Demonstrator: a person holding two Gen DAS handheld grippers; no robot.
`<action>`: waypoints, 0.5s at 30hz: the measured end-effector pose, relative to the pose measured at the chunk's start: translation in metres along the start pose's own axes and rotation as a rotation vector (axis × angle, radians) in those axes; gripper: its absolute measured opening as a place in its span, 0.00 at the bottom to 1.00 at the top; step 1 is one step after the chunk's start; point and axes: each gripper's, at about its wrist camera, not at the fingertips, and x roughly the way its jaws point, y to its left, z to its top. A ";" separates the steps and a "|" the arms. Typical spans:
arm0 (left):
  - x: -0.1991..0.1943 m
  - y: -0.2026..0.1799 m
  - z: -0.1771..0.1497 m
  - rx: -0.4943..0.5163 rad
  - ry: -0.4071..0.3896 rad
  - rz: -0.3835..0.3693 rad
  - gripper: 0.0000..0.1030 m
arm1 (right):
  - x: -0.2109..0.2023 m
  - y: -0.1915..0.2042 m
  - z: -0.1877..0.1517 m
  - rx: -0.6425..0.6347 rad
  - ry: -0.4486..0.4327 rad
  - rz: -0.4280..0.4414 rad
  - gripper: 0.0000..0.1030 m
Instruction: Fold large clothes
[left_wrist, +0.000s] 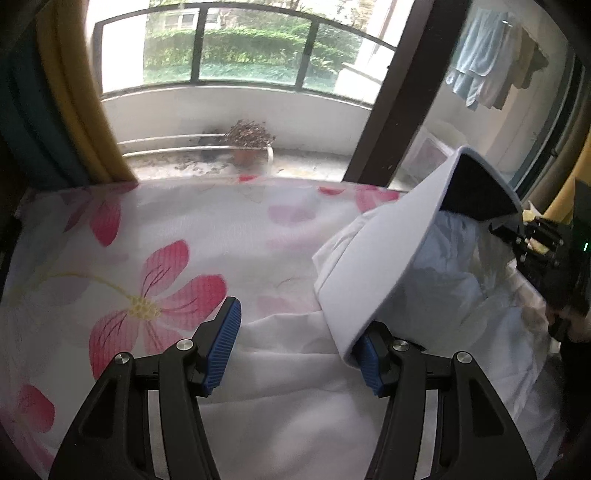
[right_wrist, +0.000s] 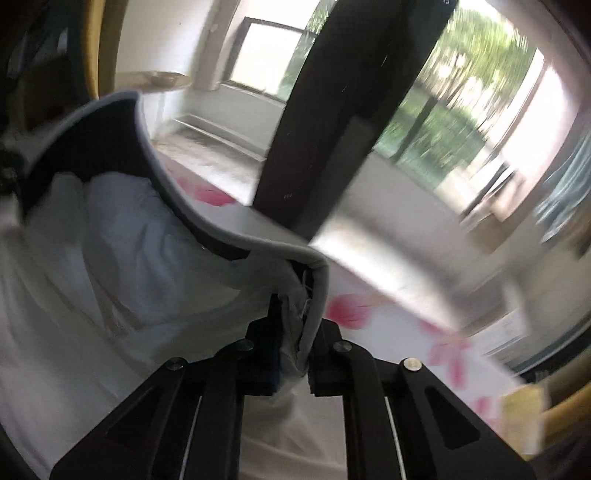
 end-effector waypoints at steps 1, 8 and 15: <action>-0.002 -0.003 0.002 0.010 -0.003 0.000 0.59 | -0.004 0.004 -0.004 -0.027 -0.003 -0.040 0.09; -0.033 -0.017 0.017 0.047 -0.061 -0.043 0.59 | -0.011 0.009 -0.033 -0.042 0.072 0.017 0.26; -0.055 -0.019 0.043 0.051 -0.158 -0.050 0.59 | -0.041 -0.033 -0.031 0.151 0.039 0.200 0.51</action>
